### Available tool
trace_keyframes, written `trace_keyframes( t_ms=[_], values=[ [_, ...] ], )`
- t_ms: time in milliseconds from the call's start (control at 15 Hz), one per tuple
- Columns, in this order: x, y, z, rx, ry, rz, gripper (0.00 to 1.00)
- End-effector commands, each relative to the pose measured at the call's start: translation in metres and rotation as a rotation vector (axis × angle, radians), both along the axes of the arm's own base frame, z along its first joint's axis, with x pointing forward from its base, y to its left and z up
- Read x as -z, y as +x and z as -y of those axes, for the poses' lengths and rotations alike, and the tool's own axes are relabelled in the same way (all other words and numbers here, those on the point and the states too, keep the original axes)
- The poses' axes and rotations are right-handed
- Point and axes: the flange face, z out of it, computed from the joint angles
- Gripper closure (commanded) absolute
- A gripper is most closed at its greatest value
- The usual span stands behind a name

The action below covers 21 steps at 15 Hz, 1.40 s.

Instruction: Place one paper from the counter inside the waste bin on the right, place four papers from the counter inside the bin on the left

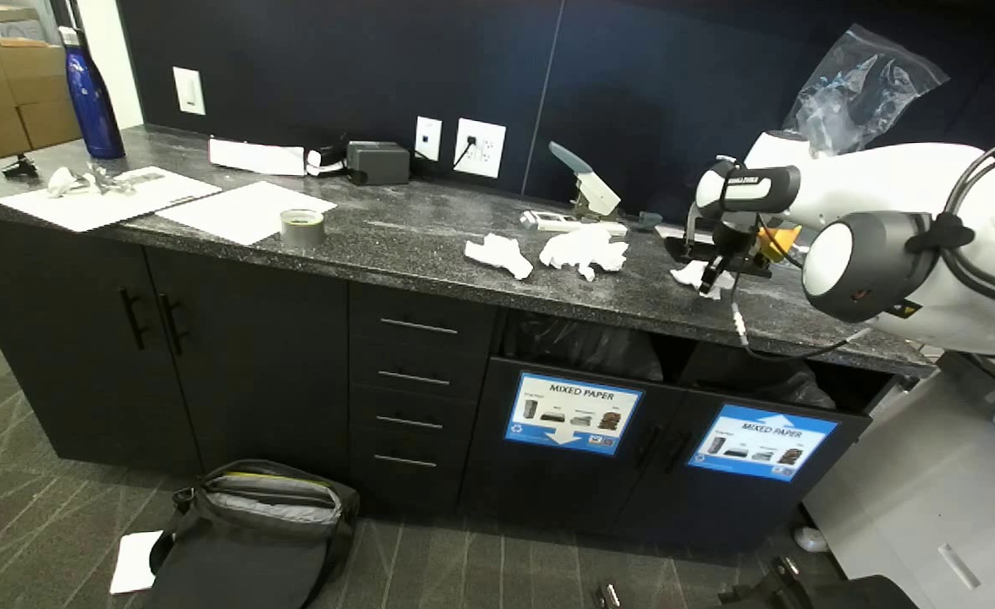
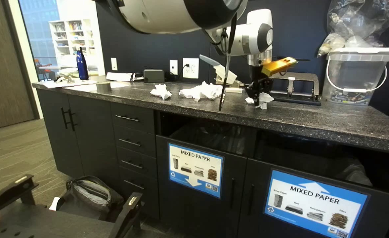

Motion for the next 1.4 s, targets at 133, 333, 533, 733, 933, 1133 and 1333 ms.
trace_keyframes(
  t_ms=[133, 333, 533, 733, 933, 1133, 1333],
  values=[
    [0.007, -0.012, 0.007, 0.033, 0.087, -0.068, 0.93],
    [0.016, -0.022, 0.005, 0.079, 0.126, -0.159, 0.94],
    [0.020, -0.027, 0.006, 0.105, 0.150, -0.192, 0.92],
    [0.021, -0.028, 0.008, 0.133, 0.162, -0.187, 0.92],
    [0.020, -0.030, 0.003, 0.127, 0.192, -0.223, 0.92],
    [0.023, -0.030, -0.006, 0.115, 0.212, -0.250, 0.92],
    [0.027, -0.030, -0.016, 0.118, 0.234, -0.279, 0.92]
  ],
)
